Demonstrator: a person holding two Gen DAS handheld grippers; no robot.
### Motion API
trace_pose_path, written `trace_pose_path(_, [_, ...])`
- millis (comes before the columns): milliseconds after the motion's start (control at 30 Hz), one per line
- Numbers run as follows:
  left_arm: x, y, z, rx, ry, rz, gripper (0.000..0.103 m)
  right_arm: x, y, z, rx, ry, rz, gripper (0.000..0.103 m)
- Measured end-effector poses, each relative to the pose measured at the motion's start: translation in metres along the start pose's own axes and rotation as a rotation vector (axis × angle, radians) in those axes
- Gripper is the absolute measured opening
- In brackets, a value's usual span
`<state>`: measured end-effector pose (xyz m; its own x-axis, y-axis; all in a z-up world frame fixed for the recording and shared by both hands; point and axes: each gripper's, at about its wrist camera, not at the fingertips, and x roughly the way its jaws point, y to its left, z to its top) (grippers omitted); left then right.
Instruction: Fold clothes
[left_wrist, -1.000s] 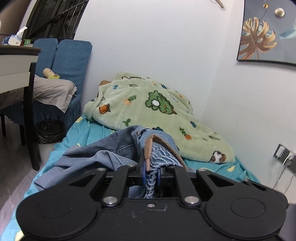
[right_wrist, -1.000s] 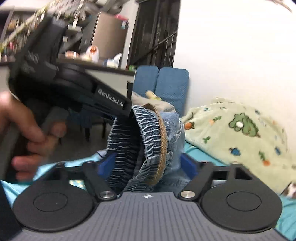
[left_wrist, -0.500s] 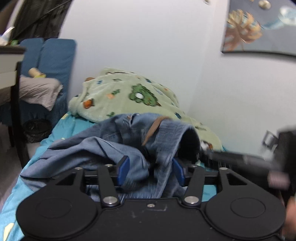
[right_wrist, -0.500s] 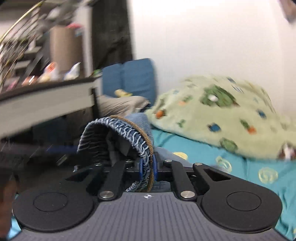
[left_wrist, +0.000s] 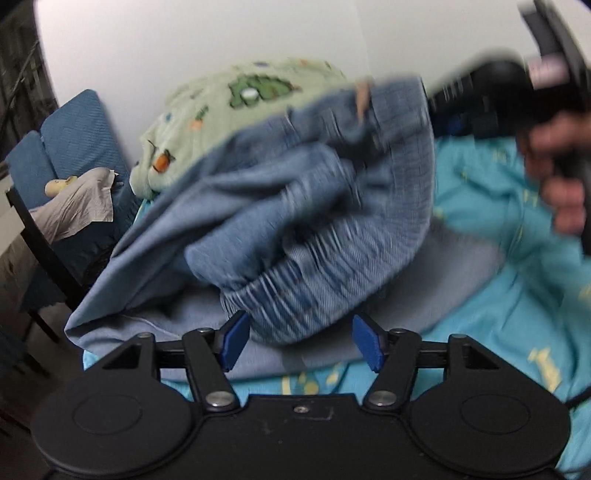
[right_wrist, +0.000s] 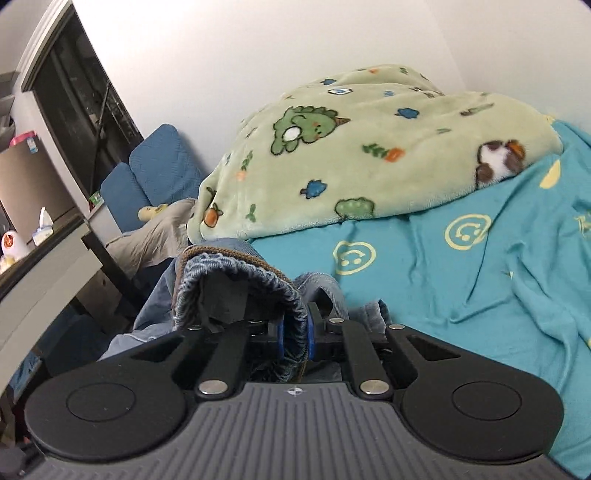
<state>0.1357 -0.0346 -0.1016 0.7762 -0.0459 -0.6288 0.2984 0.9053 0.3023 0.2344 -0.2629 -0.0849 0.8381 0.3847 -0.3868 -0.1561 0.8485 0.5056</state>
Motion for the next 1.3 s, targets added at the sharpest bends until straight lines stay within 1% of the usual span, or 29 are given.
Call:
trace_pose_path(67, [0.009,-0.005,-0.004,0.028,0.03,0.037,0.06,-0.001,0.001,0.001,-0.007,-0.007,0.002,0.011])
trace_pose_path(167, [0.025,-0.005,-0.005,0.006,0.042,0.113,0.06,-0.003,0.003,0.0,-0.039,-0.018,0.002,0.012])
trace_pose_path(200, [0.029,-0.003,-0.005,-0.016,0.044,0.133,0.06,-0.004,0.003,0.0,-0.052,-0.022,0.0,0.014])
trace_pose_path(300, [0.04,0.011,-0.004,-0.131,0.046,0.168,0.06,-0.004,0.007,-0.001,-0.107,-0.042,-0.012,0.018])
trace_pose_path(367, [0.045,0.023,-0.003,-0.213,0.049,0.166,0.058,-0.005,0.014,-0.004,-0.168,-0.061,-0.026,0.022])
trace_pose_path(400, [0.048,0.028,-0.002,-0.251,0.05,0.163,0.057,-0.006,0.018,-0.006,-0.206,-0.071,-0.036,0.026])
trace_pose_path(433, [0.049,0.034,-0.003,-0.29,0.048,0.157,0.054,-0.007,0.023,-0.008,-0.244,-0.081,-0.046,0.028])
trace_pose_path(500, [0.052,0.044,-0.006,-0.37,0.042,0.137,0.05,-0.009,0.031,-0.012,-0.326,-0.106,-0.063,0.035])
trace_pose_path(533, [0.054,0.048,-0.006,-0.399,0.039,0.127,0.048,-0.01,0.036,-0.015,-0.369,-0.122,-0.07,0.036])
trace_pose_path(567, [0.056,0.052,-0.007,-0.421,0.034,0.12,0.046,-0.012,0.041,-0.017,-0.413,-0.144,-0.073,0.037])
trace_pose_path(600, [0.057,0.054,-0.007,-0.436,0.029,0.117,0.042,-0.014,0.045,-0.02,-0.457,-0.169,-0.076,0.04])
trace_pose_path(633, [0.057,0.056,-0.008,-0.447,0.022,0.116,0.041,-0.018,0.051,-0.023,-0.51,-0.21,-0.076,0.044])
trace_pose_path(667, [0.057,0.057,-0.008,-0.461,0.015,0.109,0.04,-0.021,0.056,-0.026,-0.562,-0.248,-0.076,0.052])
trace_pose_path(700, [0.056,0.057,-0.008,-0.472,0.009,0.1,0.037,-0.022,0.06,-0.027,-0.607,-0.264,-0.083,0.053])
trace_pose_path(733, [0.056,0.058,-0.008,-0.482,0.006,0.091,0.031,-0.022,0.063,-0.028,-0.648,-0.277,-0.088,0.053])
trace_pose_path(767, [0.055,0.057,-0.007,-0.487,0.003,0.086,0.028,-0.02,0.062,-0.027,-0.651,-0.267,-0.077,0.052])
trace_pose_path(833, [0.055,0.054,-0.007,-0.489,-0.002,0.08,0.015,-0.011,0.06,-0.026,-0.638,-0.226,-0.069,0.048])
trace_pose_path(867, [0.053,0.052,-0.007,-0.489,-0.003,0.077,0.013,-0.004,0.057,-0.026,-0.625,-0.191,-0.082,0.038])
trace_pose_path(900, [0.05,0.05,-0.007,-0.487,-0.008,0.072,0.009,0.001,0.053,-0.027,-0.61,-0.16,-0.091,0.027])
trace_pose_path(933, [0.048,0.048,-0.007,-0.485,-0.015,0.068,0.007,0.004,0.048,-0.026,-0.596,-0.145,-0.096,0.024])
trace_pose_path(1000, [0.044,0.044,-0.006,-0.469,-0.032,0.059,0.006,0.003,0.041,-0.025,-0.558,-0.139,-0.096,0.011])
trace_pose_path(1067, [0.041,0.041,-0.004,-0.454,-0.052,0.059,0.004,0.0,0.033,-0.018,-0.482,-0.14,-0.09,0.01])
trace_pose_path(1133, [0.035,0.042,-0.003,-0.459,-0.074,0.065,0.0,-0.004,0.027,-0.011,-0.404,-0.141,-0.081,0.01])
trace_pose_path(1167, [0.031,0.043,-0.002,-0.468,-0.086,0.066,0.0,-0.006,0.024,-0.007,-0.374,-0.145,-0.073,0.009])
trace_pose_path(1233, [0.015,0.044,0.002,-0.477,-0.136,0.07,0.0,-0.011,0.023,-0.001,-0.335,-0.16,-0.059,0.008])
trace_pose_path(1300, [-0.009,0.045,0.008,-0.467,-0.204,0.064,0.0,-0.017,0.031,-0.001,-0.312,-0.181,-0.044,0.007])
